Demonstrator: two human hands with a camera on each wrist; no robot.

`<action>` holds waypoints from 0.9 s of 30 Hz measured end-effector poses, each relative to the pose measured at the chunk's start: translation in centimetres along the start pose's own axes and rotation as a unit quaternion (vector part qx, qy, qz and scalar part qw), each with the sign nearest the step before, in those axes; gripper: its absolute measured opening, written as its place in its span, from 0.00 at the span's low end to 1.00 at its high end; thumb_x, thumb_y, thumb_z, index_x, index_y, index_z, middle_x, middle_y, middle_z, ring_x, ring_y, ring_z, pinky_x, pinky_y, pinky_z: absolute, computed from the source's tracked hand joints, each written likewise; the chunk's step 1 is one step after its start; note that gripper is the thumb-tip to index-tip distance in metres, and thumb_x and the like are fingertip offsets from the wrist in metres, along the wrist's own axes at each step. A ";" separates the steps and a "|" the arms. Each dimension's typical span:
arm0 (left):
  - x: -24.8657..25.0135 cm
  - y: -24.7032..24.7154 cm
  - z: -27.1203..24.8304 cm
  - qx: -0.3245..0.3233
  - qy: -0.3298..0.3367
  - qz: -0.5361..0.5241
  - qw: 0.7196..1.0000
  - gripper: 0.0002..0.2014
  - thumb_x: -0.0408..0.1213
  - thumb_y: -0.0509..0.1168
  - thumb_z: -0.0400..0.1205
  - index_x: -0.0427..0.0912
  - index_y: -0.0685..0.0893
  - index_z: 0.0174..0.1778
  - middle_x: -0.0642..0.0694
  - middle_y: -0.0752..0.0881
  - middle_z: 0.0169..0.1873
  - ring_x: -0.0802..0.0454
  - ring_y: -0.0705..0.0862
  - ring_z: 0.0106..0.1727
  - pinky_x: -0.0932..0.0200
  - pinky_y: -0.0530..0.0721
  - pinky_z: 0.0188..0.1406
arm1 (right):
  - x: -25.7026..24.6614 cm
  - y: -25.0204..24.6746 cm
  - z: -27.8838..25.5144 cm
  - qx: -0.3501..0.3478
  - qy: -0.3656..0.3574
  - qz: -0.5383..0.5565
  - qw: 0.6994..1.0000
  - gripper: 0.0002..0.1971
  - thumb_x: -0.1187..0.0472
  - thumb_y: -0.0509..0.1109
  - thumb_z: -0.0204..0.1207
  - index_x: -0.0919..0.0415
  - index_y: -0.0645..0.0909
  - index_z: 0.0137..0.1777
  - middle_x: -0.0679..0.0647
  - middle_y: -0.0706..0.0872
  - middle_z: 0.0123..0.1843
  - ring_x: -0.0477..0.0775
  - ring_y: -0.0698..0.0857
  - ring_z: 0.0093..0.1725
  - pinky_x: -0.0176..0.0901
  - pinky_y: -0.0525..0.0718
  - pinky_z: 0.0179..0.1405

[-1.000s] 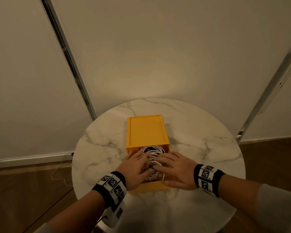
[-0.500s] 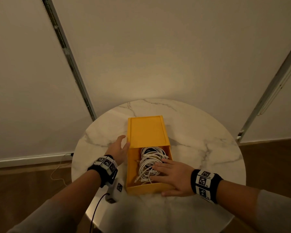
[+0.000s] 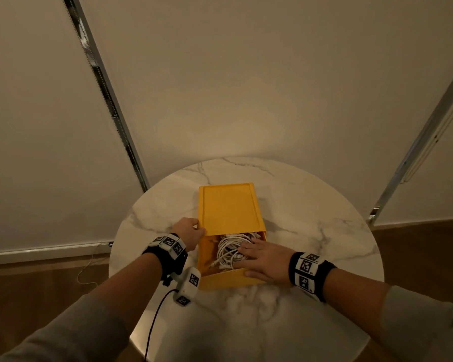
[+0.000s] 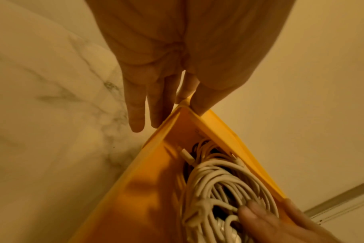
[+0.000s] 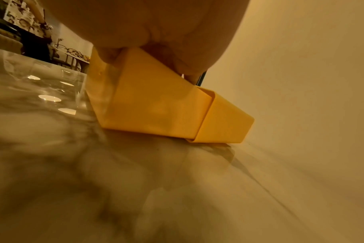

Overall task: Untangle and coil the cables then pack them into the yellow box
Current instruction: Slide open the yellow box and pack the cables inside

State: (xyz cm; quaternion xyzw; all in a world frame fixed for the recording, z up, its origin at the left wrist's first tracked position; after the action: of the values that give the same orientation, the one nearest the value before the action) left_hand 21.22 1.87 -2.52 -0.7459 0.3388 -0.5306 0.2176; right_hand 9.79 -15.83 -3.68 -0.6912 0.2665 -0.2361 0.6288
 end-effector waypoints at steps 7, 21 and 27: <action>0.9 -0.6 0.2 0.026 0.015 0.057 0.998 0.09 0.42 0.67 0.84 0.45 0.80 0.38 0.39 0.87 0.43 0.38 0.88 0.46 0.44 0.91 0.49 | 1.8 -1.0 1.1 -0.062 0.023 0.004 0.998 0.45 0.32 0.27 0.78 0.52 0.63 0.87 0.58 0.64 0.88 0.57 0.60 0.88 0.57 0.42 0.87; 1.0 0.0 -1.0 0.046 0.038 0.038 0.998 0.22 0.44 0.60 0.88 0.37 0.77 0.75 0.35 0.88 0.55 0.37 0.86 0.49 0.45 0.88 0.53 | 1.7 -1.0 0.4 0.046 0.028 0.028 0.998 0.37 0.42 0.52 0.91 0.63 0.45 0.90 0.61 0.38 0.90 0.54 0.41 0.88 0.45 0.43 0.84; 0.9 0.0 -1.2 0.040 0.036 0.015 0.998 0.23 0.44 0.60 0.88 0.41 0.74 0.79 0.37 0.87 0.60 0.37 0.86 0.57 0.46 0.88 0.56 | 1.5 -0.6 0.4 -0.022 0.040 -0.013 0.999 0.39 0.37 0.43 0.90 0.66 0.47 0.89 0.60 0.45 0.90 0.57 0.46 0.90 0.56 0.50 0.89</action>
State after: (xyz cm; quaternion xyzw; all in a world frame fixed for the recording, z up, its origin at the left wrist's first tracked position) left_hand 20.26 1.27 -1.56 -0.7119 0.3358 -0.5668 0.2432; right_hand 11.24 -16.49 -3.16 -0.6983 0.2874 -0.2657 0.5993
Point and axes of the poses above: each hand's wrist, its own z-axis towards the middle knuckle, its own y-axis out of the palm, x = y × z, the point moved 10 cm from there along z, towards the middle knuckle
